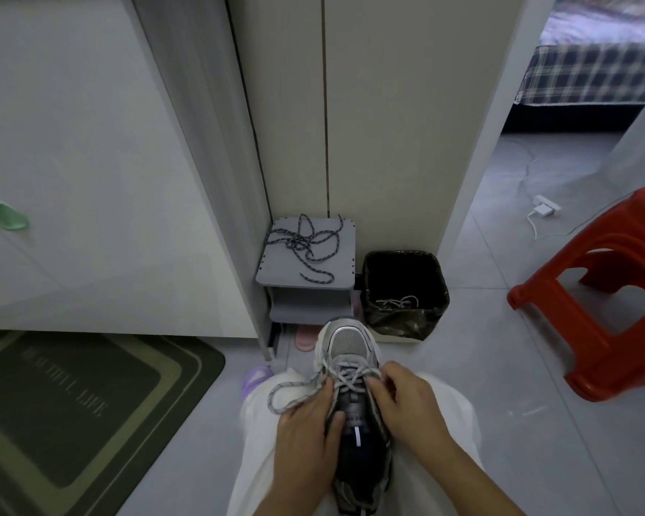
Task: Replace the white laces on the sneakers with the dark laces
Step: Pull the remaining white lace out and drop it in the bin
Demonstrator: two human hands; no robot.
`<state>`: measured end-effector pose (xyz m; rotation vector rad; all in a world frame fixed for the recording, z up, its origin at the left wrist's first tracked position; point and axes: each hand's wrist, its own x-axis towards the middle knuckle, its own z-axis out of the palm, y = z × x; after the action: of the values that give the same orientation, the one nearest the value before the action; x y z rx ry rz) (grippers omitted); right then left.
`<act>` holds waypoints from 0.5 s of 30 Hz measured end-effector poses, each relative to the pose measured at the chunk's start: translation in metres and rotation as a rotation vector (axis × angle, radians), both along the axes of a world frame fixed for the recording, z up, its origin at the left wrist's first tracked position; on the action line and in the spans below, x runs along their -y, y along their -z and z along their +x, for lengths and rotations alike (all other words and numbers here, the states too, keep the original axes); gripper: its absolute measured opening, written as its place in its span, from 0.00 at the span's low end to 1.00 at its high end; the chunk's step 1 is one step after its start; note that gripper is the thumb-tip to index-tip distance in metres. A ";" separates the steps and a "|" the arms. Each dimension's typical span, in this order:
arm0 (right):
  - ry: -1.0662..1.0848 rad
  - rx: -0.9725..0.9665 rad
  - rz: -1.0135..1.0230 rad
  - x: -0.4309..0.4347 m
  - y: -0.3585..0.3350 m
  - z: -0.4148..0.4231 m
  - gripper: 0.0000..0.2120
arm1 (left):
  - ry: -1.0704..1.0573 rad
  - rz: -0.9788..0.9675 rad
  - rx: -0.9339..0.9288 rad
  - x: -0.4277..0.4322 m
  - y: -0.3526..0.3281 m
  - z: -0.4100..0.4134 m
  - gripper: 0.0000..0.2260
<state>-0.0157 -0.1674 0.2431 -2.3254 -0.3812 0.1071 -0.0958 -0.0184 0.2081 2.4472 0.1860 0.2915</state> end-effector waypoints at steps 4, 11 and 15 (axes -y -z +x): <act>0.104 -0.100 0.122 0.009 -0.007 0.011 0.12 | 0.010 0.007 0.025 -0.001 -0.002 0.000 0.24; 0.026 -0.031 0.019 0.005 -0.003 0.005 0.15 | 0.000 0.007 0.024 0.000 -0.001 -0.002 0.25; 0.220 -0.252 0.294 0.010 -0.007 0.013 0.11 | -0.021 0.012 0.029 0.001 -0.003 -0.002 0.25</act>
<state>-0.0031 -0.1775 0.2501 -2.0168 -0.0113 0.2185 -0.0974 -0.0195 0.2110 2.4526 0.1981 0.3375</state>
